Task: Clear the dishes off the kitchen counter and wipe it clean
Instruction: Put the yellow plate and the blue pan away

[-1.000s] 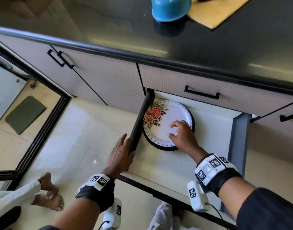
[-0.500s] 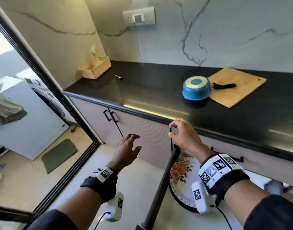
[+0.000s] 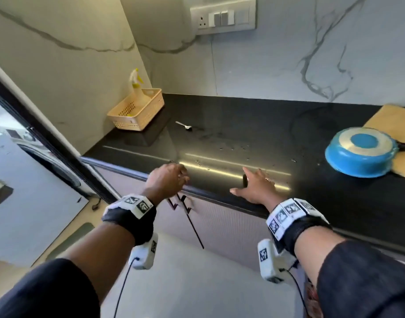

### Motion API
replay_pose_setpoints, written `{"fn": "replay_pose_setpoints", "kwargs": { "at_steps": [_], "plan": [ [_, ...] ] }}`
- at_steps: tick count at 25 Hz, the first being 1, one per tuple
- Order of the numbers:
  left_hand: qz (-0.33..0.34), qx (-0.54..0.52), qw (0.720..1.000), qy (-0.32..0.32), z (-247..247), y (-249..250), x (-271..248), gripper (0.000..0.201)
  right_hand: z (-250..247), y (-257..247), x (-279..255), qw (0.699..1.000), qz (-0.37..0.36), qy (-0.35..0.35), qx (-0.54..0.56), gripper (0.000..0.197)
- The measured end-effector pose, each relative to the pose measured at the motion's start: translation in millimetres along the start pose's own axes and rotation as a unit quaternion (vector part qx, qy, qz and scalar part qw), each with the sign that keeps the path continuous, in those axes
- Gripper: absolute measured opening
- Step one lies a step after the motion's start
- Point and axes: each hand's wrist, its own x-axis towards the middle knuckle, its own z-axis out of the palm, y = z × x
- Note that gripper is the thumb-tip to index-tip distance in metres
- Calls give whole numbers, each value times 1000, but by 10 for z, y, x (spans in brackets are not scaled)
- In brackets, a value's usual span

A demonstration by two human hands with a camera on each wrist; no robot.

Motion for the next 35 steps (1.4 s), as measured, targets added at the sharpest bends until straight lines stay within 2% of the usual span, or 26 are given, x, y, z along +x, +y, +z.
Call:
{"fn": "replay_pose_setpoints", "kwargs": {
  "at_steps": [3,6,12,15,17,21,23,24,26,28,30,31,32,33,34,35],
  "plan": [
    [0,38,999,-24,-111,-264,599,26,-2,-278,541,997,52,-60,-20,106],
    [31,79,996,-23,-128,-385,1149,26,-24,-364,792,990,85,-106,-32,115],
    [21,77,995,-52,-52,-253,2428,31,-97,-397,872,984,101,-143,-26,118],
    [4,94,993,-75,46,-150,2793,33,-109,-399,934,980,111,-163,-28,121],
    [6,118,992,-53,136,-78,2900,26,-107,-387,955,978,116,-169,-28,123],
    [40,174,984,13,129,32,2829,23,-149,-361,968,974,114,-192,-26,123],
    [62,157,985,27,63,93,2684,26,-183,-341,982,972,107,-205,-27,121],
    [81,125,988,44,26,154,2559,27,-197,-328,975,973,102,-204,-26,120],
    [126,-10,987,102,-28,319,2191,25,-197,-301,944,976,91,-195,-28,118],
    [161,-162,963,144,-36,533,1701,19,-165,-269,914,982,87,-169,-12,114],
    [157,-271,937,154,-10,723,1180,15,-163,-275,797,987,69,-112,91,102],
    [151,-330,920,147,-3,850,917,15,-202,-213,653,975,47,-71,203,91],
    [149,-395,898,126,10,987,671,15,-239,-93,448,935,28,-33,351,74],
    [151,-458,872,90,47,1126,430,16,-243,121,115,868,2,-17,496,54],
    [158,-507,846,47,133,1278,194,17,-249,363,-249,812,-13,-16,583,37],
    [177,-531,828,6,253,1455,-28,19,-268,624,-576,775,8,-33,631,34]
  ]
}}
